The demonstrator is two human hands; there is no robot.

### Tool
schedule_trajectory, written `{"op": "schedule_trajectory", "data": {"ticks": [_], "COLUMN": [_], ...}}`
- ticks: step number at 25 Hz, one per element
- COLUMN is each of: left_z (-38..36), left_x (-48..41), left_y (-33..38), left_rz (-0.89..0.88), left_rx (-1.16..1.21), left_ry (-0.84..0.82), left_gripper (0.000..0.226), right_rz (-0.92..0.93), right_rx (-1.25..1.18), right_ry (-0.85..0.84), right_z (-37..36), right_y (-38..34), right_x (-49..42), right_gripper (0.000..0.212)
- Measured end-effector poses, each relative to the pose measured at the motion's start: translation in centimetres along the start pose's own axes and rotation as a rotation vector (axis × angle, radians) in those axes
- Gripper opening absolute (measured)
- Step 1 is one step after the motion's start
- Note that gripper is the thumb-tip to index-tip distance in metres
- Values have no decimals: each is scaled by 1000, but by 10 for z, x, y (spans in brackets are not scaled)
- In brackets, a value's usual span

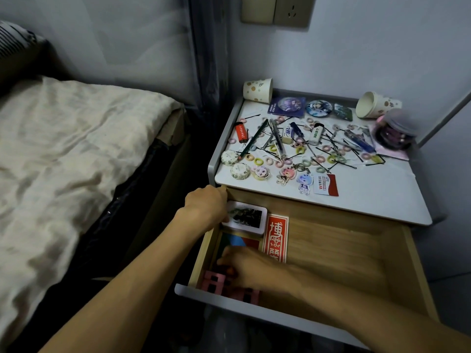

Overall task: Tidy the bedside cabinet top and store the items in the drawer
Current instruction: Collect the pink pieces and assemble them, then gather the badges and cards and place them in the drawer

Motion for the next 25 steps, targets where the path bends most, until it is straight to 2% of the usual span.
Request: {"op": "schedule_trajectory", "data": {"ticks": [2,5,7,11,16,20,22,25], "left_z": [6,15,26,52,91,118,125,131], "left_x": [2,4,8,12,-17,-74,-105,-154], "left_y": [-1,-2,3,19,43,71,88,115], "left_rz": [16,-22,-87,-236,-258,-172,-135,-110], "left_rx": [-26,26,234,674,1013,1169,1210,1074], "left_ry": [82,270,319,343,331,252,239,317], "left_gripper": [22,31,32,21,22,28,29,34], "right_rz": [-53,-132,-187,-266,-376,-518,-600,-660], "right_rx": [-12,-54,-64,-98,-91,88,224,389], "right_ry": [48,217,366,563,771,791,740,622], "right_z": [17,57,89,153,221,281,311,345], "right_y": [6,14,18,23,50,111,148,192], "right_x": [6,17,29,53,63,51,41,21], "right_gripper": [50,39,31,23,21,28,33,38]}}
Point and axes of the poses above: each hand's wrist, its own x-axis away from the middle knuckle, its own z-axis out of the back of the hand, y = z × x, the point moved 1 cm from there along -x, towards the middle knuckle, and after that the axes turned 3 degrees about y, right-handed, at the moved point
